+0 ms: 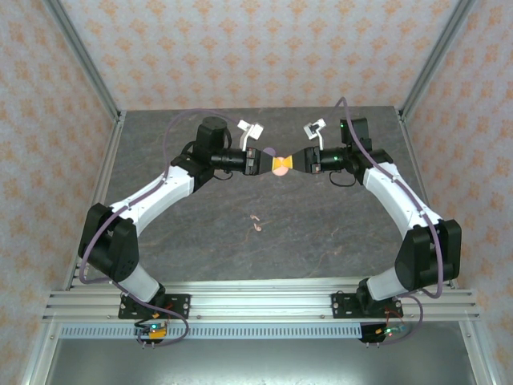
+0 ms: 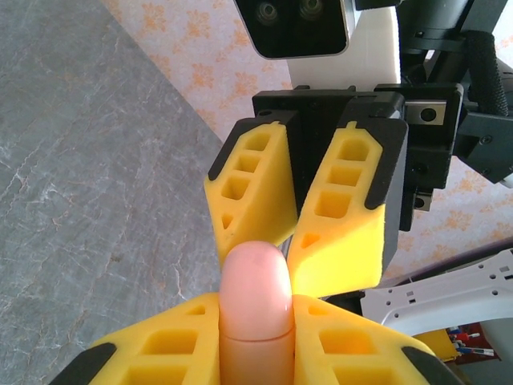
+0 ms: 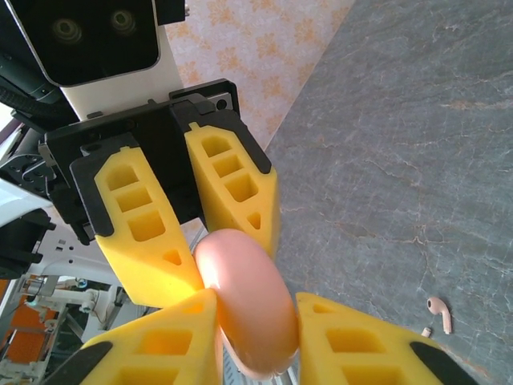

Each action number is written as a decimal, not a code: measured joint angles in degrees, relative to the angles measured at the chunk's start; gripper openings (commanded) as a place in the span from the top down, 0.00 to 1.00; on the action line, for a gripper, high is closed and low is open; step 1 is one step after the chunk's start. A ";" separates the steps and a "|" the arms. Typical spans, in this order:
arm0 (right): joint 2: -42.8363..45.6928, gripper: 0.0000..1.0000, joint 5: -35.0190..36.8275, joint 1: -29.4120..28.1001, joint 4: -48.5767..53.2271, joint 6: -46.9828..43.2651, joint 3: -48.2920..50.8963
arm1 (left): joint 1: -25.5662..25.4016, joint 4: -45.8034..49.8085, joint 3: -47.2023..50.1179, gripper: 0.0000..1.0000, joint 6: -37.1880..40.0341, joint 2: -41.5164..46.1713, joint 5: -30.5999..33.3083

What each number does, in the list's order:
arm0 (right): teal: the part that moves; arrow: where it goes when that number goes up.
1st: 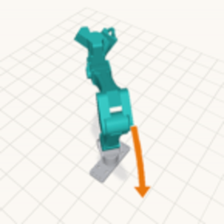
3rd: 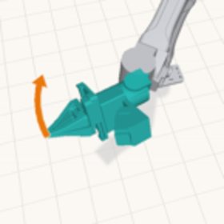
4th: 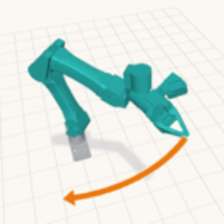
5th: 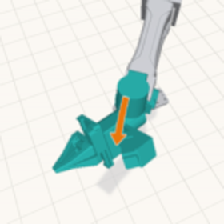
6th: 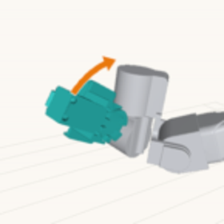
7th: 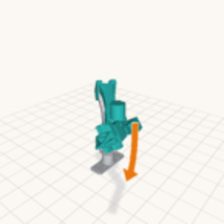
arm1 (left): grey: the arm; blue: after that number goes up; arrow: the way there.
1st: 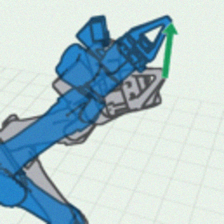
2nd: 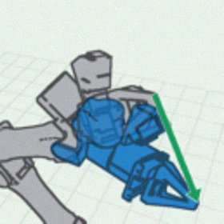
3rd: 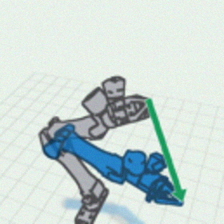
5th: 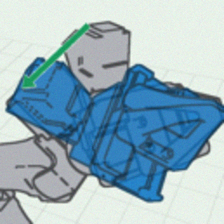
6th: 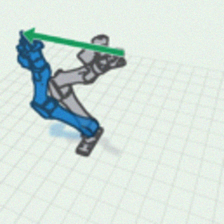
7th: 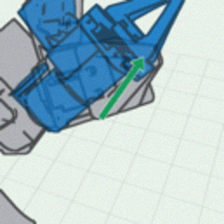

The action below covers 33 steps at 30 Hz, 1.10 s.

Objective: Insert the wireless bluetooth earbuds into the charging case

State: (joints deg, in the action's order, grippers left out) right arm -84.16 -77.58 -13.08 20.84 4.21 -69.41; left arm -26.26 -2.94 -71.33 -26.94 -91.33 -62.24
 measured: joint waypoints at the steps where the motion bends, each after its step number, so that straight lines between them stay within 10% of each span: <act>1: 0.00 0.78 0.04 0.00 0.22 -0.07 -0.04 | 0.00 0.02 0.00 0.74 0.00 -0.04 0.00; 33: 0.00 0.79 2.10 -0.39 5.75 -0.48 -4.42 | -1.25 2.97 0.26 0.53 3.04 0.87 1.20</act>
State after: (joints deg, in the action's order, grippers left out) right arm -84.16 -75.48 -13.47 26.59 3.73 -73.82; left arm -27.51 0.03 -71.07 -23.90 -90.45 -61.04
